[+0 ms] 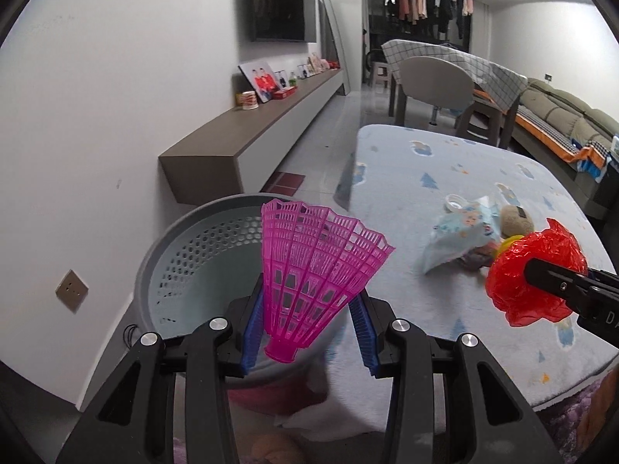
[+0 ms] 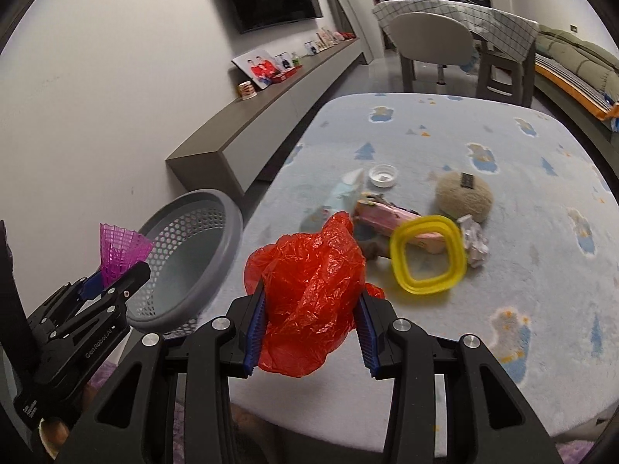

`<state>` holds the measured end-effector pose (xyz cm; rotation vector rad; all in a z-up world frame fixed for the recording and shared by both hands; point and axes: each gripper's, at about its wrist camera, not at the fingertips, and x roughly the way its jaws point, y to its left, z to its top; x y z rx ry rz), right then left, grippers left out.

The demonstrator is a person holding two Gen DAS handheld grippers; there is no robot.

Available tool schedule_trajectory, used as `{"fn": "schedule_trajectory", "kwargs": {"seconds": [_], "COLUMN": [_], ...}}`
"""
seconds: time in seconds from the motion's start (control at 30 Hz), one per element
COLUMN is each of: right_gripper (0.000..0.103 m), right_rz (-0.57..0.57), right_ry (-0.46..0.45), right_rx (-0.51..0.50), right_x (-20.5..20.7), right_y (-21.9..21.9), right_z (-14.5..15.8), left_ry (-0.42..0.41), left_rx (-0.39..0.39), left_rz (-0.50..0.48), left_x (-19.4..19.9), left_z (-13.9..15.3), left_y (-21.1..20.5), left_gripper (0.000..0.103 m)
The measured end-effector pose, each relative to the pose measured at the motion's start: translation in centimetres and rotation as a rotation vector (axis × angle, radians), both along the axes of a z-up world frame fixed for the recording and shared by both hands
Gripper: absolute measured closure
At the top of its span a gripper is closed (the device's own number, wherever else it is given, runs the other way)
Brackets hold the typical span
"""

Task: Collect trash
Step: 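Carry the red bag and pink shuttlecock with both tools over the grey basket, then open both tools to drop the bag and shuttlecock into the basket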

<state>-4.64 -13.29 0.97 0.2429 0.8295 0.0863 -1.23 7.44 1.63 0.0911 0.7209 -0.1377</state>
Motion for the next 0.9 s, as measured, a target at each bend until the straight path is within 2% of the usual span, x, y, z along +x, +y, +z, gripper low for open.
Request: {"fn": "schedule_trajectory", "kwargs": {"seconds": [0.17,0.33,0.6,0.77,0.9], "right_gripper": [0.064,0.064,0.064,0.064,0.060], "right_rz": [0.104,0.190,0.321,0.360,0.385], "right_ry": [0.010,0.026,0.042,0.079,0.067], "right_rx": [0.013,-0.002,0.002,0.004,0.001], "right_x": [3.4,6.6,10.9,12.7,13.3], "right_y": [3.7,7.4,12.2,13.8,14.6], "right_z": [0.0,-0.7,-1.4,-2.8,-2.8], "left_ry": [0.007,0.041,0.088,0.110,0.123], "left_rx": [0.018,0.001,0.013,-0.002,-0.026], "left_rz": [0.111,0.188,0.219,0.232,0.247], "left_x": [2.0,4.1,6.8,7.6,7.9], "left_z": [-0.1,-0.7,-2.1,-3.3,-3.8], "left_y": [4.3,7.5,9.2,9.9,10.8], "left_gripper": [0.063,0.063,0.061,0.059,0.058]}}
